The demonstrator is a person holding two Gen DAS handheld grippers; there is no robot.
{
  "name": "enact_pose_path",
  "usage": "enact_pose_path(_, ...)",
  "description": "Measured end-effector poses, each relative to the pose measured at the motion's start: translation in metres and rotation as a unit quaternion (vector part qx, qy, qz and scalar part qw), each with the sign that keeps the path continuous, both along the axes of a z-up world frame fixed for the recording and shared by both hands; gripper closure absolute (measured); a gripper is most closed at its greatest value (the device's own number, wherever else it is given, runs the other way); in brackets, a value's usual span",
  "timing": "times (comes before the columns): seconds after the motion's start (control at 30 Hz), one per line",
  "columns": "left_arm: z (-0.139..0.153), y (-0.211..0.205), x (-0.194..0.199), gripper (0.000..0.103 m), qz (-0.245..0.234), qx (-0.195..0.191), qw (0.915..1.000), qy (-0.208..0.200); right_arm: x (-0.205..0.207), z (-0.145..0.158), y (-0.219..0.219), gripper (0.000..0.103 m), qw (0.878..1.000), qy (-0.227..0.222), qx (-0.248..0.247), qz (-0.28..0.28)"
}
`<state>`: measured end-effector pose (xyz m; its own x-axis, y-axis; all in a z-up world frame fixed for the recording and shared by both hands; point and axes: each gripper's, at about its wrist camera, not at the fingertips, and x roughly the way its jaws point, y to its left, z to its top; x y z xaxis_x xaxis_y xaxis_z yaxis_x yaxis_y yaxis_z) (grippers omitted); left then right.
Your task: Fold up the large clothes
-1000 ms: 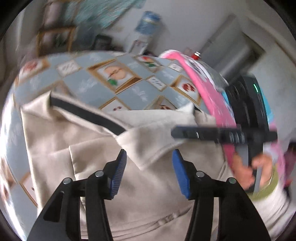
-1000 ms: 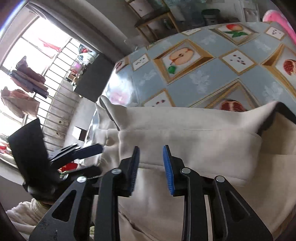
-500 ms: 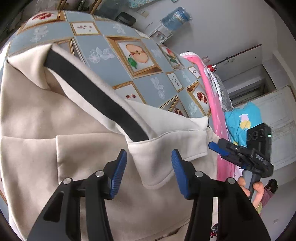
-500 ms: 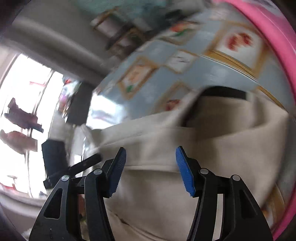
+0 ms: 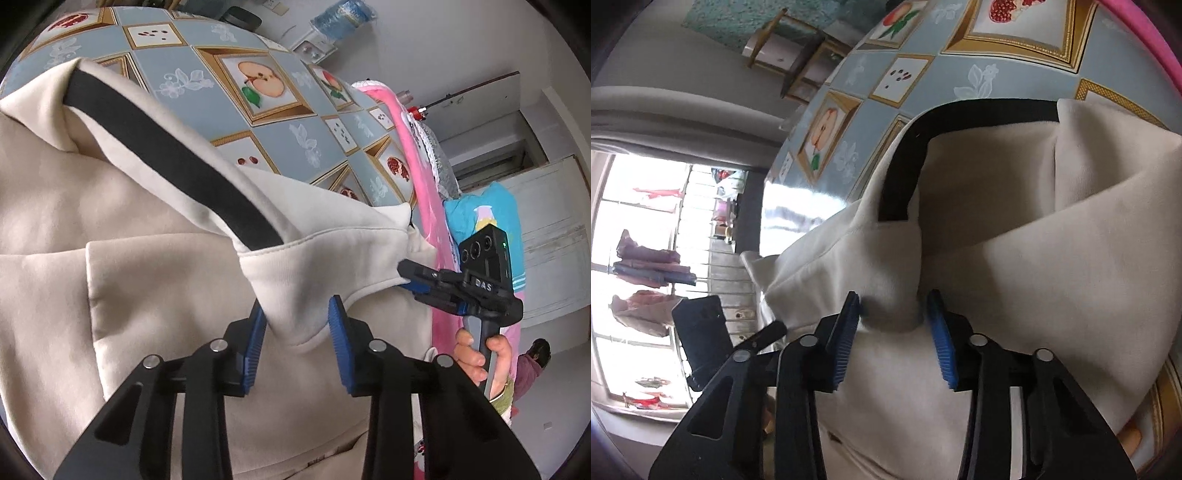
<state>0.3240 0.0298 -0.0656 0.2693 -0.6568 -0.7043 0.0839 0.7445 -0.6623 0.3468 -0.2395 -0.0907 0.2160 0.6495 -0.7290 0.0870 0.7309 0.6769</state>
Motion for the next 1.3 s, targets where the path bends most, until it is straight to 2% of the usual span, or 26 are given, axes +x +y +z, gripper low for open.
enact_pose_path(0.03,0.000,-0.001,0.000,0.072,-0.001,0.004,1.0000,-0.001,0.000,-0.001,0.002,0.077,1.000,0.001,0.001,0.003)
enact_pose_path(0.1,0.003,-0.005,0.000,0.081,-0.010,0.022,0.9996,-0.014,-0.002,0.003,0.008,0.087,1.000,-0.010,0.004,0.019)
enact_pose_path(0.17,0.011,-0.008,0.001,0.092,-0.020,0.056,0.9974,-0.041,-0.004,0.012,0.013,0.090,0.999,-0.024,-0.001,0.032)
enact_pose_path(0.27,0.020,-0.012,0.011,0.095,-0.028,0.106,0.9911,-0.077,-0.001,0.020,0.020,0.091,0.998,-0.041,-0.023,0.044)
enact_pose_path(0.37,0.021,-0.018,0.027,0.095,-0.033,0.157,0.9811,-0.107,0.008,0.021,0.029,0.092,0.996,-0.050,-0.051,0.049)
enact_pose_path(0.63,0.015,-0.030,0.064,0.094,-0.046,0.232,0.9609,-0.145,0.042,0.013,0.041,0.092,0.990,-0.074,-0.110,0.036)
enact_pose_path(0.73,0.009,-0.035,0.069,0.094,-0.059,0.250,0.9551,-0.148,0.045,0.013,0.043,0.092,0.987,-0.086,-0.128,0.042)
enact_pose_path(0.87,0.008,-0.031,0.063,0.094,-0.072,0.237,0.9598,-0.131,0.031,0.011,0.045,0.091,0.982,-0.095,-0.144,0.078)
enact_pose_path(0.97,0.007,-0.030,0.052,0.094,-0.084,0.235,0.9588,-0.135,0.023,0.011,0.041,0.091,0.980,-0.097,-0.146,0.088)
enact_pose_path(1.03,0.007,-0.033,0.050,0.094,-0.081,0.237,0.9580,-0.139,0.021,0.012,0.039,0.089,0.982,-0.092,-0.145,0.082)
enact_pose_path(1.07,0.007,-0.033,0.050,0.094,-0.078,0.236,0.9586,-0.138,0.019,0.014,0.038,0.082,0.982,-0.089,-0.149,0.076)
enact_pose_path(1.1,0.007,-0.032,0.050,0.094,-0.076,0.234,0.9595,-0.136,0.017,0.018,0.038,0.067,0.980,-0.090,-0.161,0.069)
enact_pose_path(1.17,0.007,-0.031,0.049,0.094,-0.075,0.230,0.9611,-0.134,0.010,0.035,0.033,0.046,0.969,-0.113,-0.216,0.047)
enact_pose_path(1.23,0.007,-0.029,0.048,0.094,-0.075,0.226,0.9620,-0.134,0.000,0.056,0.025,0.045,0.953,-0.140,-0.268,0.017)
enact_pose_path(1.3,0.007,-0.030,0.048,0.094,-0.075,0.227,0.9614,-0.136,-0.005,0.071,0.024,0.045,0.946,-0.159,-0.284,-0.002)
